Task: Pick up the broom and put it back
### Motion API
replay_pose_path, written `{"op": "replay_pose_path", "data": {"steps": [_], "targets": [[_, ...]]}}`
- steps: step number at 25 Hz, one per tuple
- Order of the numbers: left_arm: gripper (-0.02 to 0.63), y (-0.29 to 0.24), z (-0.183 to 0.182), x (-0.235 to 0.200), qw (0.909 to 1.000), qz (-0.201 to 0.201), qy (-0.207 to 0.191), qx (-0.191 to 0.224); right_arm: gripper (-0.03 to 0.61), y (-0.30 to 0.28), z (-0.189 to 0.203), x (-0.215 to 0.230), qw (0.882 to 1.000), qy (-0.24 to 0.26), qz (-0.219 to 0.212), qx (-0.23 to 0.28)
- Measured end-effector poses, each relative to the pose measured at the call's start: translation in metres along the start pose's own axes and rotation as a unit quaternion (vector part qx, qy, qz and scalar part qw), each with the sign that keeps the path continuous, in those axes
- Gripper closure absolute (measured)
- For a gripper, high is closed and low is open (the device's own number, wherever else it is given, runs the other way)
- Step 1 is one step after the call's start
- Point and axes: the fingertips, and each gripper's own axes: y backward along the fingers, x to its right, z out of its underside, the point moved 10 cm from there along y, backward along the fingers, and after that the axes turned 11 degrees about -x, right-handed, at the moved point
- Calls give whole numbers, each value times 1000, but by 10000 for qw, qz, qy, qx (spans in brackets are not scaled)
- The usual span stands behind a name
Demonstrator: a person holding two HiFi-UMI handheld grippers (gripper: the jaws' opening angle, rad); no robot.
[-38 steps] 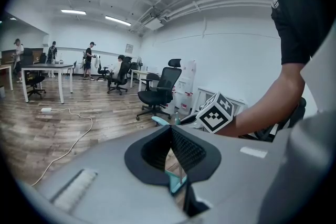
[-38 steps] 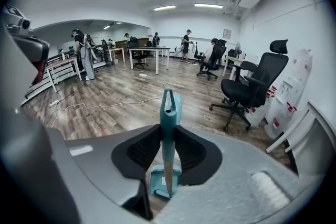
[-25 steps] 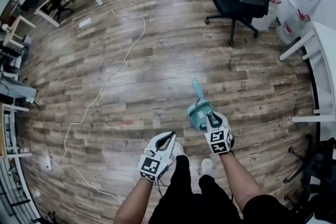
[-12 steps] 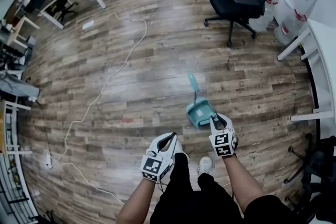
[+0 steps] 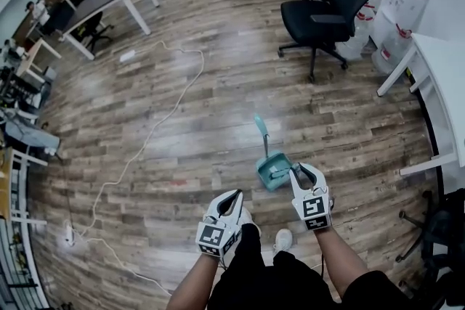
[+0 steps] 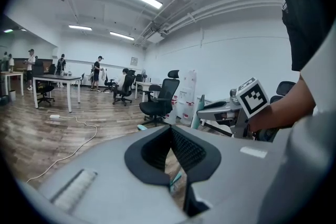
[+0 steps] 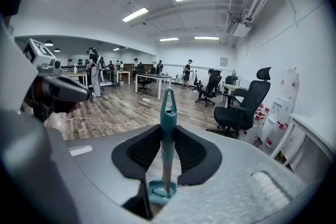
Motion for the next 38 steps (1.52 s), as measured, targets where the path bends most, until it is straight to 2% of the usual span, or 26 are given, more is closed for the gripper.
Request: {"op": "replay_pose_path", "data": {"steps": [11, 27, 33, 38], "targets": [[595, 10, -16, 17, 9992, 17, 22, 391, 491, 66, -71, 4, 9930, 164, -192, 1157], [595, 20, -52, 17, 9960, 13, 9, 890, 488, 140, -161, 4, 9672, 480, -154, 2491], [595, 23, -71, 7, 9948, 9, -50, 1012, 488, 147, -177, 7, 9625, 571, -57, 2653], [595, 25, -77, -1, 9939, 3, -86, 1096, 485, 142, -179, 6, 9636, 860, 2, 2530]]}}
